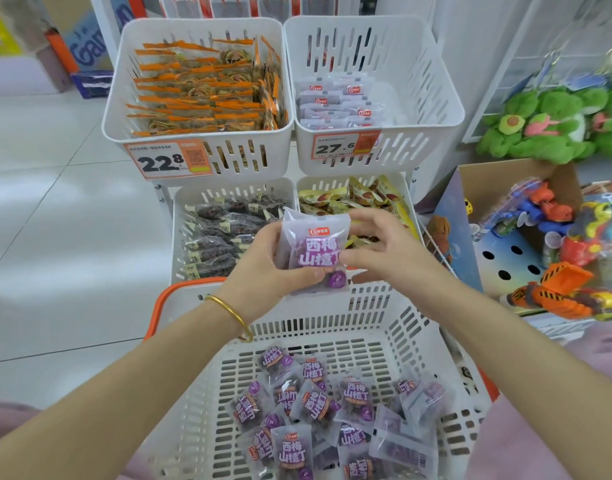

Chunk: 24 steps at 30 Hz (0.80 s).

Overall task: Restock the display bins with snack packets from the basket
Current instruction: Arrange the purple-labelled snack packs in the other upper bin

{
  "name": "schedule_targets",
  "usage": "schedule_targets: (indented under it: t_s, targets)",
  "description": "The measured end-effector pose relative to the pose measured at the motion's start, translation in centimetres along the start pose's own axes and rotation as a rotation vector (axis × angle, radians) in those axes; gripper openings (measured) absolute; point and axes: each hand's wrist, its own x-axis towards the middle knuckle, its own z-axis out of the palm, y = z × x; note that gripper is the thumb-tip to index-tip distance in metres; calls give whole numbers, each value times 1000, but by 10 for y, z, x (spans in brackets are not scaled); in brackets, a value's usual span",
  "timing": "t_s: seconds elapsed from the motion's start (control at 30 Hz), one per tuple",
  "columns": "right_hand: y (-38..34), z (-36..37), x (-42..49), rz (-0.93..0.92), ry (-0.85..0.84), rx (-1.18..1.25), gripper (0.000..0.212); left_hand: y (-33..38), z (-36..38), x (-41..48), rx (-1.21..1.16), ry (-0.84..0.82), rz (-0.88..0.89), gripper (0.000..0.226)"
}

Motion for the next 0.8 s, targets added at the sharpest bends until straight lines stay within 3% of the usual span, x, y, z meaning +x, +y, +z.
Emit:
schedule_targets:
  t_s: [0.1,0.23,0.33,0.43,0.6,0.7,0.8]
  targets:
    - [-15,-13,4,-83,-191,-64,80,1,-1,3,87,-98,4,80]
    - [-42,-38,20,-206,-344,-326,75,28,0,21,250,-165,64,89]
    - [-61,-63,34,-166,-347,-250,74,61,10,50,333,-107,186,85]
    - [-74,-89,54,-123,-257,-111,73,86,19,83,391,-61,282,86]
    - [-92,-127,105,-275,22,-215,53,102,22,146,608,51,384,90]
    - [-113,-139,153,-461,327,-360,55,101,-2,191,975,180,440,74]
    - [-129,-138,222,-564,411,-564,59,99,-27,228,1314,174,370,63]
